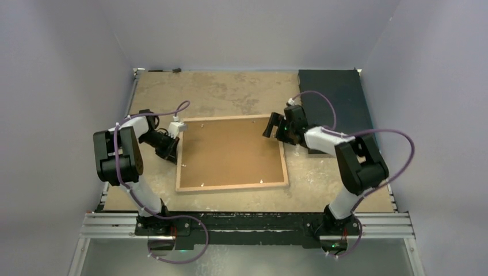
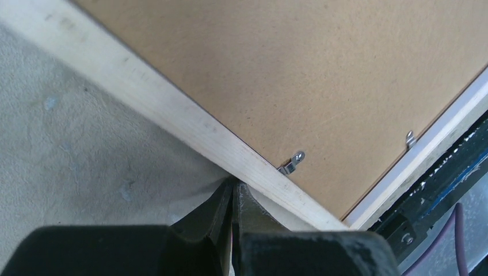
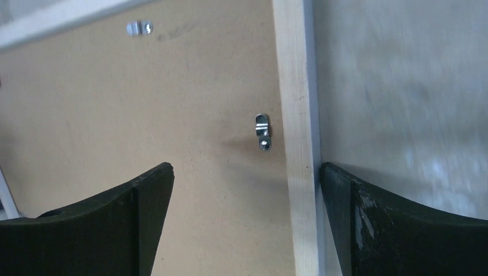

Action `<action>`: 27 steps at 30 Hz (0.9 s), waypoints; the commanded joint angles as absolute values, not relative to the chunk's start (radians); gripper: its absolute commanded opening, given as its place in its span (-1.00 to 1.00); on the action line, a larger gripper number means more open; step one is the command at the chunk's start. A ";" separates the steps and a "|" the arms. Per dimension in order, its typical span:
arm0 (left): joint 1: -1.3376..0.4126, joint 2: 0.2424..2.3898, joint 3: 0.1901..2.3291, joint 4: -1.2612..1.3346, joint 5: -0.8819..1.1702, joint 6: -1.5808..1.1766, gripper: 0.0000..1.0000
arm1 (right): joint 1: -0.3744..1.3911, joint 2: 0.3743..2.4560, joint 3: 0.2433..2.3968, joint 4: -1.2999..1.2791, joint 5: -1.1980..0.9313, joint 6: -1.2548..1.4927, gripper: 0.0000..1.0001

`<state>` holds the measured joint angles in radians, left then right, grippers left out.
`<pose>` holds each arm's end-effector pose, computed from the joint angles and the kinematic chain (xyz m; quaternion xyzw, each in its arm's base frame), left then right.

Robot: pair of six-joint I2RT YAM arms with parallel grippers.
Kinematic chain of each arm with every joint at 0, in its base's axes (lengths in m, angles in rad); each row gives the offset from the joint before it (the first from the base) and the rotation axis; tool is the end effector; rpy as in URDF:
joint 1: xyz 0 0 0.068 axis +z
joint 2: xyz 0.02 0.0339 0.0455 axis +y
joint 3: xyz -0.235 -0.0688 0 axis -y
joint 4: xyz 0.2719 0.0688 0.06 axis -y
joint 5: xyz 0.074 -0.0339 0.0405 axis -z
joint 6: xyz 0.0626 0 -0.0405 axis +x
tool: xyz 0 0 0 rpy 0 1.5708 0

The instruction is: Put the photo into the frame

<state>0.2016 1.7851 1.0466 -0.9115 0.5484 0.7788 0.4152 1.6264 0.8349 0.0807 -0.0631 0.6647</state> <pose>0.3018 0.0284 0.0774 0.2635 0.9252 -0.2566 0.0938 0.3372 0.1530 0.1078 0.1000 0.9031 0.2388 0.3426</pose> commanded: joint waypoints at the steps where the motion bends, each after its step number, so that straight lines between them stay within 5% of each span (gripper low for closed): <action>1: 0.168 1.781 1.024 -0.940 0.556 0.849 -1.00 | 0.436 1.838 1.116 0.139 -0.156 0.615 0.97; 8: 0.139 1.807 1.033 -1.073 0.593 0.967 -0.99 | 0.453 2.209 1.716 -0.038 -0.120 0.530 0.97; 12: 0.140 1.814 1.078 -1.154 0.590 1.029 -0.74 | 0.451 2.223 1.852 -0.122 0.016 0.491 0.98; 19: 0.173 1.807 1.338 -1.275 0.596 1.028 -0.19 | 0.446 2.019 1.664 -0.151 0.157 0.495 0.97; 27: 0.215 2.032 1.697 -0.979 0.567 0.641 -0.19 | 0.502 1.637 1.098 0.062 -0.081 0.675 0.97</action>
